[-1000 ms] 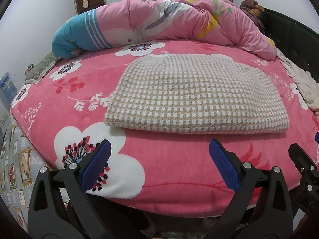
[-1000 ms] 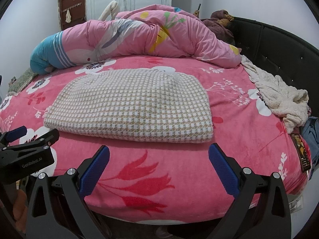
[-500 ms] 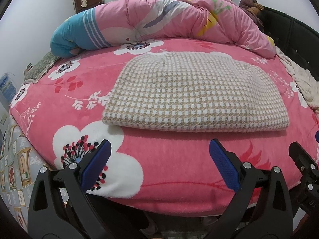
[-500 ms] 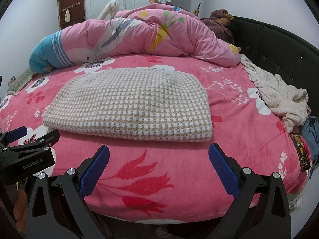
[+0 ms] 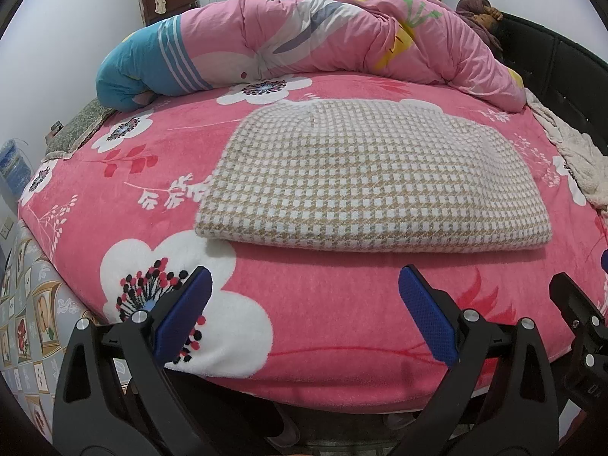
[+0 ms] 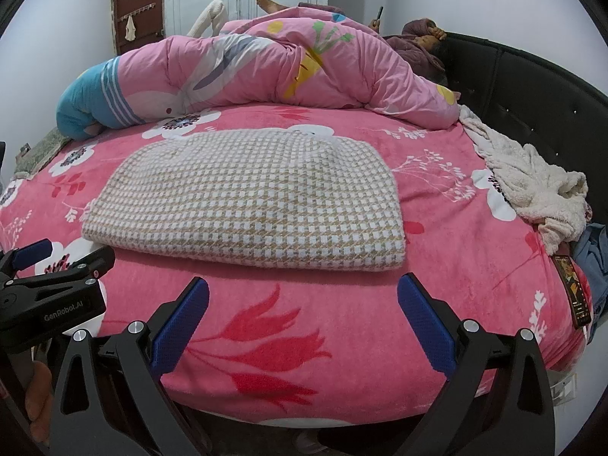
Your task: Fold large clothes
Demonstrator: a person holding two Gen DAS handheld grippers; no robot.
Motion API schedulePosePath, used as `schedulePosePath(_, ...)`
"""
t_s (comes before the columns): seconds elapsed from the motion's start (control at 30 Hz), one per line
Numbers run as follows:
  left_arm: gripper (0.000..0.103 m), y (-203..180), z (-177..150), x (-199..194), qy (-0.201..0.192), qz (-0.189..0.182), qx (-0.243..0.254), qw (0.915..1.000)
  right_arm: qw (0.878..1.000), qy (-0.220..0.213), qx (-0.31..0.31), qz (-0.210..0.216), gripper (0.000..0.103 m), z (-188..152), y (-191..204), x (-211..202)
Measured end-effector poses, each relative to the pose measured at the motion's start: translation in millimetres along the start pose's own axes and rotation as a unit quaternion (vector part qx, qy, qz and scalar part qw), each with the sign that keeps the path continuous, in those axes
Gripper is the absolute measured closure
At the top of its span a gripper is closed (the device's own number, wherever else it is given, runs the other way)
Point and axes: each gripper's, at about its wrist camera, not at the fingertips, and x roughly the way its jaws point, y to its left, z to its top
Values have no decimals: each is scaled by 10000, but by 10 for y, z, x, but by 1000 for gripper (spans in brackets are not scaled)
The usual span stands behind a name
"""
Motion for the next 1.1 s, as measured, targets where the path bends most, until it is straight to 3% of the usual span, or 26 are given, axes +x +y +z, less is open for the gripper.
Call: schedulePosePath(1.1,8,15,12,-6,-2,-6,8,10000,10000,36,-54,32,6,1,2,29)
